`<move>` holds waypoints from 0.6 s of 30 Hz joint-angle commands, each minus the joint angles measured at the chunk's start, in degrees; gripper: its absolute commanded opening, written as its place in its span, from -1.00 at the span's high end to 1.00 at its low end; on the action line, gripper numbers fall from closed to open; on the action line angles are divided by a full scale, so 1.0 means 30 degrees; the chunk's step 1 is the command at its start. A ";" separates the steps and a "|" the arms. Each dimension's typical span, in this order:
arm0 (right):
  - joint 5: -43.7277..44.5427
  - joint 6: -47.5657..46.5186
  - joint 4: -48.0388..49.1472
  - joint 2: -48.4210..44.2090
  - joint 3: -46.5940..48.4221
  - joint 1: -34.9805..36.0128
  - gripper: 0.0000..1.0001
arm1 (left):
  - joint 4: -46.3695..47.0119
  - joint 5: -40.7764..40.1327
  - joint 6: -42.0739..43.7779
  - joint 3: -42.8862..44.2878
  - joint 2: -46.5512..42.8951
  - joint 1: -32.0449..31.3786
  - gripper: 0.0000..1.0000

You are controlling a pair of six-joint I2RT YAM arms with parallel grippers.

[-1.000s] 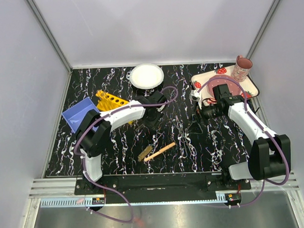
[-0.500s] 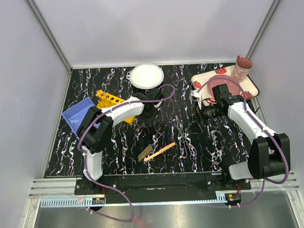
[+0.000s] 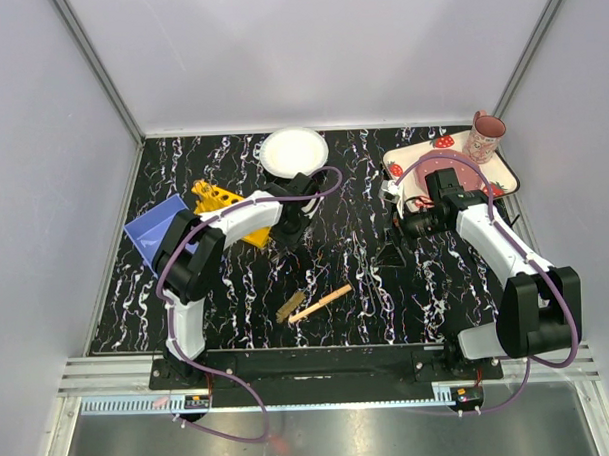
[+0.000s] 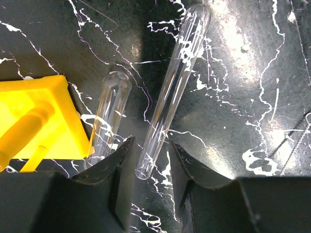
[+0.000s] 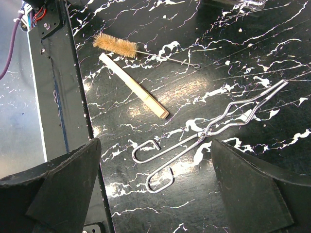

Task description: Organize the chemistry lab equipment

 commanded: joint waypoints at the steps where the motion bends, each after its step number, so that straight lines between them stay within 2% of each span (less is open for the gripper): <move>1: 0.0085 -0.0021 0.0266 0.0086 0.0376 -0.0149 -0.99 | 0.0497 0.0878 0.0152 -0.0152 0.0085 0.0200 0.29; 18: 0.0085 -0.0021 0.0237 0.0057 0.0376 -0.0121 -0.99 | 0.1258 0.1905 -0.0141 -0.0680 0.0554 0.0523 0.46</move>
